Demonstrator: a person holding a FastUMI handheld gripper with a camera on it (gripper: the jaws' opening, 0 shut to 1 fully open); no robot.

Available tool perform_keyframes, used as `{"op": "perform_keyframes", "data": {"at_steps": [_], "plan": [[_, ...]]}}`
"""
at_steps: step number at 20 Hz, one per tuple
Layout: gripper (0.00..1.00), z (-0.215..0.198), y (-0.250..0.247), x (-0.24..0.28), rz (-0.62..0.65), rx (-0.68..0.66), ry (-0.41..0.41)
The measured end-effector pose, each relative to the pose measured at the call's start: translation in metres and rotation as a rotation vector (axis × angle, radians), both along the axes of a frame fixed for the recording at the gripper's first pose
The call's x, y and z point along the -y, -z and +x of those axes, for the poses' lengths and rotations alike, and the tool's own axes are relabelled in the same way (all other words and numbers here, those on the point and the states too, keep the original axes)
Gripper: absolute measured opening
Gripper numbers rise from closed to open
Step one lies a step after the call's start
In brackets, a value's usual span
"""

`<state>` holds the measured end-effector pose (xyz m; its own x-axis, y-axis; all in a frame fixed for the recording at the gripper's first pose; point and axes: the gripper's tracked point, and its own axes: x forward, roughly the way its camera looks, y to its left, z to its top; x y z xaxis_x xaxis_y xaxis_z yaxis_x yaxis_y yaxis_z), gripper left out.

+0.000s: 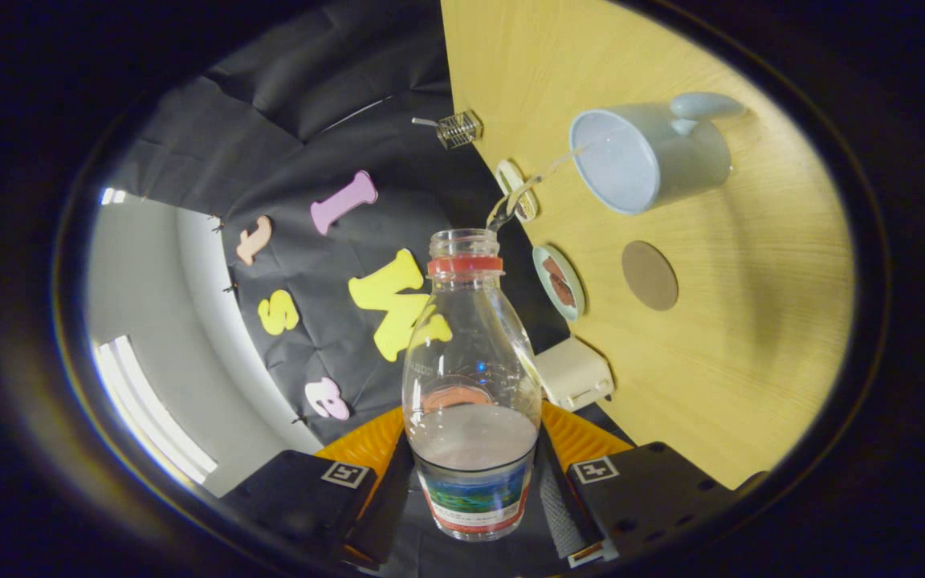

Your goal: Take the bottle from table, then pour the juice into the cup, finally place the bottle on the coaster

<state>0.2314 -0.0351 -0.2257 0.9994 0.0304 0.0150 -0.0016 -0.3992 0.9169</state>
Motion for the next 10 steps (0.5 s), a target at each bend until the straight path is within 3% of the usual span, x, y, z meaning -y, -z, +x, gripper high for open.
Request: {"op": "perform_keyframes", "data": {"at_steps": [10], "plan": [[0.77,0.004,-0.003,-0.008,0.073,0.005,-0.024]]}}
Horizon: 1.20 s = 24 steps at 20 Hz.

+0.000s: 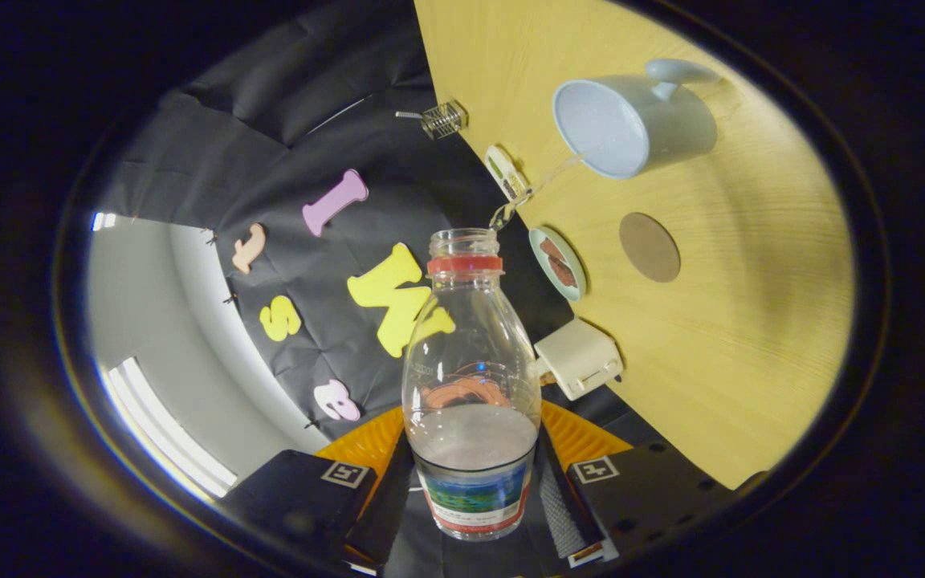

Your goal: Take the bottle from table, then pour the juice into the cup, finally place the bottle on the coaster

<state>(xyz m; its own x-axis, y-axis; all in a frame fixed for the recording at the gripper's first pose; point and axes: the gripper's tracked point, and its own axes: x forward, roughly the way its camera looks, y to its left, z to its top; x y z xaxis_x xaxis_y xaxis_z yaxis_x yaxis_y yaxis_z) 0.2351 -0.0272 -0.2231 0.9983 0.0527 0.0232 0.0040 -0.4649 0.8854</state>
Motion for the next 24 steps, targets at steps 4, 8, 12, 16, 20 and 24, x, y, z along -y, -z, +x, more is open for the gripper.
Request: {"op": "perform_keyframes", "data": {"at_steps": [4,8,12,16,20,24], "plan": [[0.77,-0.001,0.009,0.010,0.033,-0.005,0.018],[0.77,-0.001,0.024,0.021,0.083,-0.031,0.040],[0.77,-0.004,0.022,0.028,0.149,0.005,0.044],[0.77,-0.002,0.025,0.033,0.165,0.009,0.055],[0.77,0.010,0.034,0.041,0.184,0.009,0.061],[0.77,0.006,0.038,0.039,0.175,-0.013,0.050]]}}
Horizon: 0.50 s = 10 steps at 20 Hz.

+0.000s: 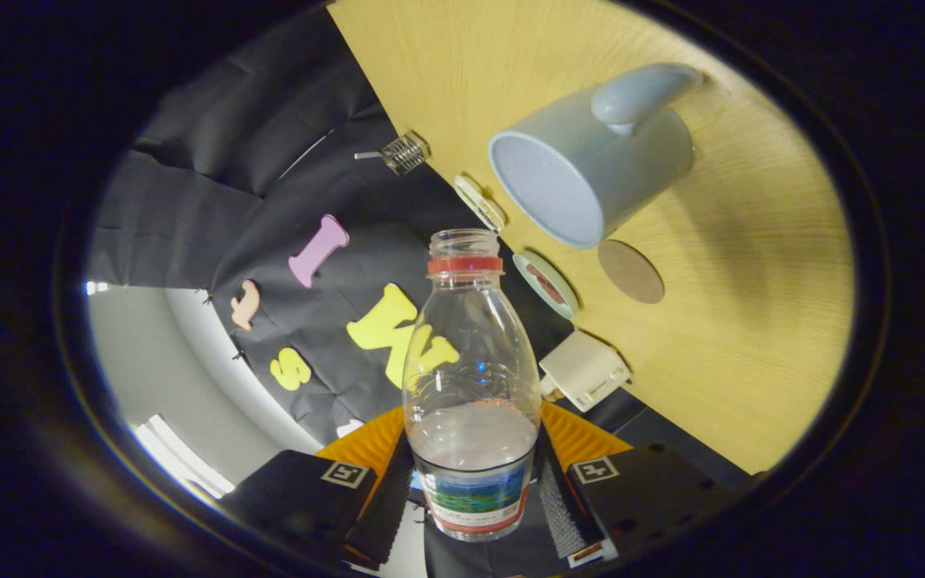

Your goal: Take the bottle from table, then pour the juice into the cup, finally place the bottle on the coaster

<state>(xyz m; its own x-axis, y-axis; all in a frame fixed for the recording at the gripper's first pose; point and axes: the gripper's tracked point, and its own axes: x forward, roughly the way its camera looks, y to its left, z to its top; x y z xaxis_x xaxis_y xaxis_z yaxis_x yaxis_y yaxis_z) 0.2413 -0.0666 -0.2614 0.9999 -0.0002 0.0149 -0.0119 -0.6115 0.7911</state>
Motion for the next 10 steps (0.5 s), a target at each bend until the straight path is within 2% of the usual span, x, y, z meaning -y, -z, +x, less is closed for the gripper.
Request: {"op": "perform_keyframes", "data": {"at_steps": [7,10], "plan": [[0.77,-0.0027,0.0023,-0.0067,0.017,0.007,-0.022],[0.77,-0.0077,0.0012,-0.0107,-0.014,-0.003,-0.027]]}}
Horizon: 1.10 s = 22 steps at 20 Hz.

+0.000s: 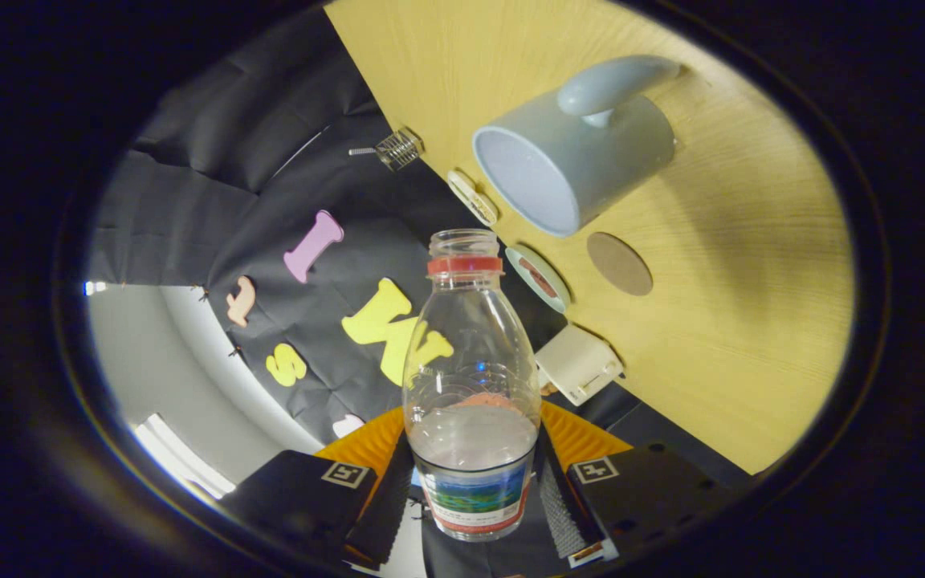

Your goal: Take the bottle from table, then pour the juice into the cup, finally place the bottle on the coaster

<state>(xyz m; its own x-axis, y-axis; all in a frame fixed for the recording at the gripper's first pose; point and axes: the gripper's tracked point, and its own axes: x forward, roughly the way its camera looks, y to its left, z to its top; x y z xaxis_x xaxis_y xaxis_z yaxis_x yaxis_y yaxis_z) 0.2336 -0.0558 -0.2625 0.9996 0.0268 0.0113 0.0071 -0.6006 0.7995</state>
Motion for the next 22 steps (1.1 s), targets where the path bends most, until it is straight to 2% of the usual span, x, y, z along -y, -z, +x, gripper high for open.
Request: {"op": "perform_keyframes", "data": {"at_steps": [5,8,13,16,22], "plan": [[0.77,-0.008,-0.014,-0.007,-0.111,0.023,-0.009],[0.77,-0.012,-0.012,-0.015,-0.267,0.032,-0.028],[0.77,-0.019,0.007,-0.017,-0.603,0.005,-0.073],[0.77,-0.024,0.014,-0.016,-0.851,-0.004,-0.104],[0.78,-0.025,0.024,0.013,-1.349,0.002,-0.104]]}}
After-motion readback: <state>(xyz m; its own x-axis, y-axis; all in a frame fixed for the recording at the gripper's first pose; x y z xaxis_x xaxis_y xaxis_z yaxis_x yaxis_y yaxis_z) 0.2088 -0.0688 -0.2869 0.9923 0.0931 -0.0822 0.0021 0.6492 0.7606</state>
